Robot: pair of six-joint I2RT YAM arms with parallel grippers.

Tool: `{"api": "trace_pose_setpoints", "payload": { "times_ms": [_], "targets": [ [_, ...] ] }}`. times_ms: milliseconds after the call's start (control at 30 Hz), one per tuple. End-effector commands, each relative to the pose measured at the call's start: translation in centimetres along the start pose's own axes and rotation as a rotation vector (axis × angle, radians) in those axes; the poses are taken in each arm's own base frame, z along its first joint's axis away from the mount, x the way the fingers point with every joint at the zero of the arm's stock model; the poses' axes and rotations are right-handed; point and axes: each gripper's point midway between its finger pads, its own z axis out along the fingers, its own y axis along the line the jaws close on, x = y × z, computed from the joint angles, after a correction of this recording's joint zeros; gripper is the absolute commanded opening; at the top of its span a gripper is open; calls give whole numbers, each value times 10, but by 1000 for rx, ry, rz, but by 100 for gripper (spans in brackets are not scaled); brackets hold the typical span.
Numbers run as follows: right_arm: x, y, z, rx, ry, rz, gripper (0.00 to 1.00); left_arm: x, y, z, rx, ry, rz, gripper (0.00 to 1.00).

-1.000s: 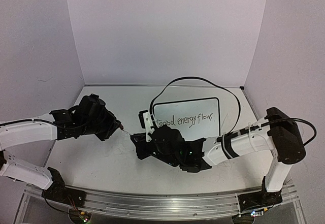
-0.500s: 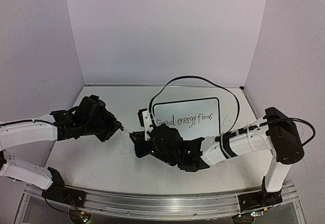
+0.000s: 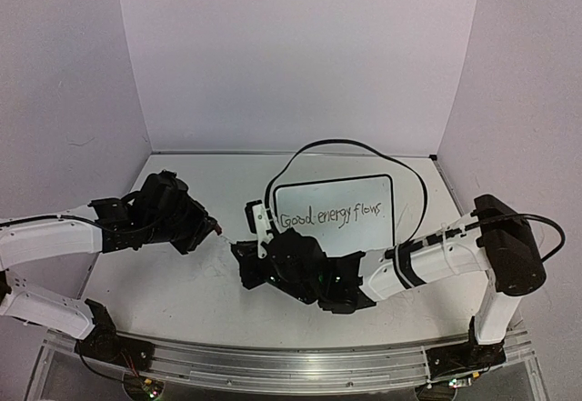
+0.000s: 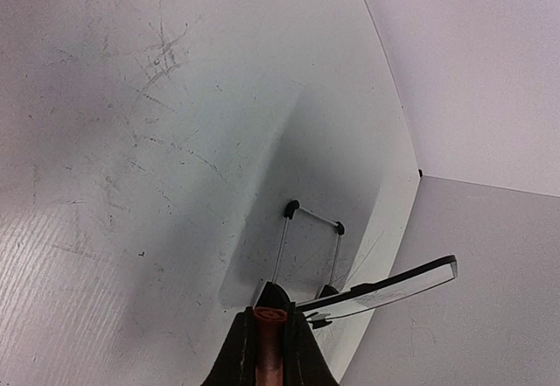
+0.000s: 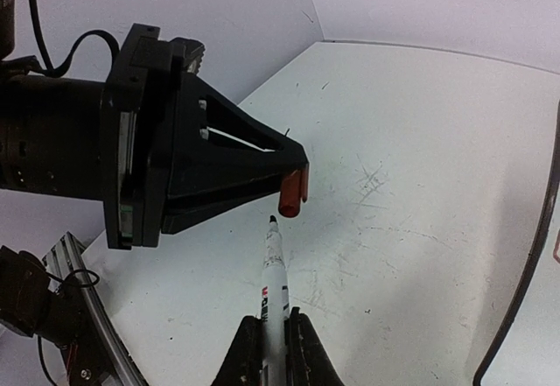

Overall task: Write a sentence on the whiteboard
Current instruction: Insert the whiteboard marker without the cap into the pen cap.

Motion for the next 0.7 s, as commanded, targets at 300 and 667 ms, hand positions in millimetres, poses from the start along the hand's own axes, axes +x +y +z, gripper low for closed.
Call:
{"api": "trace_pose_setpoints", "payload": {
  "times_ms": [300,667],
  "targets": [
    [-11,-1,3,34,-44,13,0,-2,-12,-7,54,1,-19,0],
    [-10,3,7,25,-41,2,0,-1,-13,-6,54,3,-17,0]
  ]
}}
